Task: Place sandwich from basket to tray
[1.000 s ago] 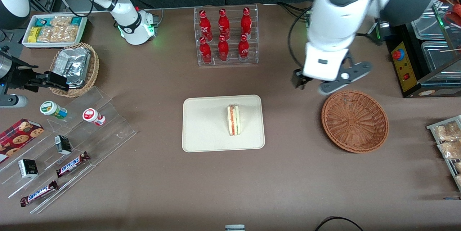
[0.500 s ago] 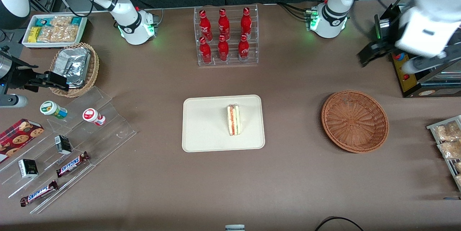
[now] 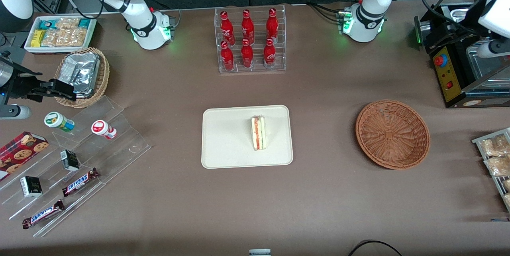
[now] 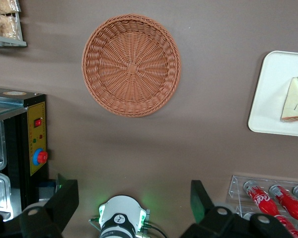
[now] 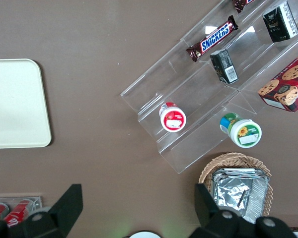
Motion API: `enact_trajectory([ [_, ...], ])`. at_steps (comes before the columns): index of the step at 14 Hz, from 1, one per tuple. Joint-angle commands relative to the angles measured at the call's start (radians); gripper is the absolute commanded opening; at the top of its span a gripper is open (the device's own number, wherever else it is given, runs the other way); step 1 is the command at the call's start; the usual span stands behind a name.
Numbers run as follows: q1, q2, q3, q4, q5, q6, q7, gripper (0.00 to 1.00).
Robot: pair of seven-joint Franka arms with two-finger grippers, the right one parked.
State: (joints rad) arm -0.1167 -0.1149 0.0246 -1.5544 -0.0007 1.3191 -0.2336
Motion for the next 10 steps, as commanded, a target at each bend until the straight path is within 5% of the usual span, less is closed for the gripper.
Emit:
enact_trajectory([
  [1,-0.009,-0.11,0.063,-0.154,-0.012,0.083,0.034,0.99],
  [4,-0.003,-0.109,0.075,-0.15,-0.012,0.077,0.196,0.99],
  [10,-0.011,-0.045,0.072,-0.05,-0.007,0.042,0.211,0.99],
])
